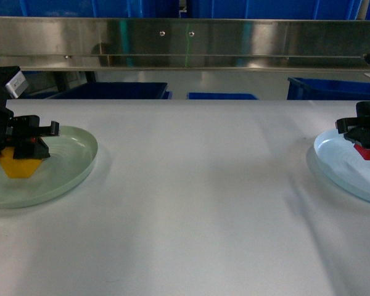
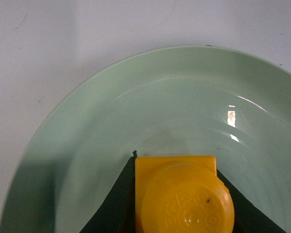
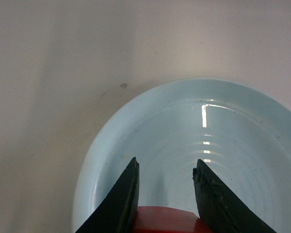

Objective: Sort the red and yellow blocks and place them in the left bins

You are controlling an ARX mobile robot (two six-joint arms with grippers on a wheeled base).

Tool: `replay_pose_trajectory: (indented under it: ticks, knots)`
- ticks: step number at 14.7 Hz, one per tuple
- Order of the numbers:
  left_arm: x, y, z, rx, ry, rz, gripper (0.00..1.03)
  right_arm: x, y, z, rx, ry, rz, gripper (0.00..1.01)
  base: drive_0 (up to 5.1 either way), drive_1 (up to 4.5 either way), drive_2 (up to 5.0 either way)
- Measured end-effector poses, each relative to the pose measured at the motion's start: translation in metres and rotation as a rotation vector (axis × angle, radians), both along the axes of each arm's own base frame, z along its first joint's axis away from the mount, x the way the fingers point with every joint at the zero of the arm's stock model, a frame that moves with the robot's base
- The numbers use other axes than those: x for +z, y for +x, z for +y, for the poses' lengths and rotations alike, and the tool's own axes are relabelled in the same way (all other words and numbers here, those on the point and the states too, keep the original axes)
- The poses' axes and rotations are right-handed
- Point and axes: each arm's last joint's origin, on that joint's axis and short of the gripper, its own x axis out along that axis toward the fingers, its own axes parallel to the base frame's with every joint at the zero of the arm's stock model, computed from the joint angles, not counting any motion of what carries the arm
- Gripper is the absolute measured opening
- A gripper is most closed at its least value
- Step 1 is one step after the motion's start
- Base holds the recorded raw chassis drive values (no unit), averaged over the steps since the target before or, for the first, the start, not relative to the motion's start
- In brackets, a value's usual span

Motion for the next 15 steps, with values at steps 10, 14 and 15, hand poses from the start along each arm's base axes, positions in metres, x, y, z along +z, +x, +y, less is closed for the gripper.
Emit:
replay_pose_trajectory:
  ticks: [10,14,15]
  knots:
    - [0.099,-0.024,-0.023,-0.043,0.01,-0.361,0.27,0.082,-0.024,0.001,0.009,0.027,-0.259,0.28,0.0,0.0,0.0]
    - [0.125,-0.051,-0.03,-0.033,-0.014,-0.452,0.27,0.12,-0.052,-0.013,-0.017,0.042,-0.394,0.28,0.0,0.0,0.0]
    - [0.134,-0.057,-0.03,-0.015,-0.003,-0.502,0.27,0.128,-0.058,-0.015,-0.024,0.042,-0.43,0.28,0.0,0.0,0.0]
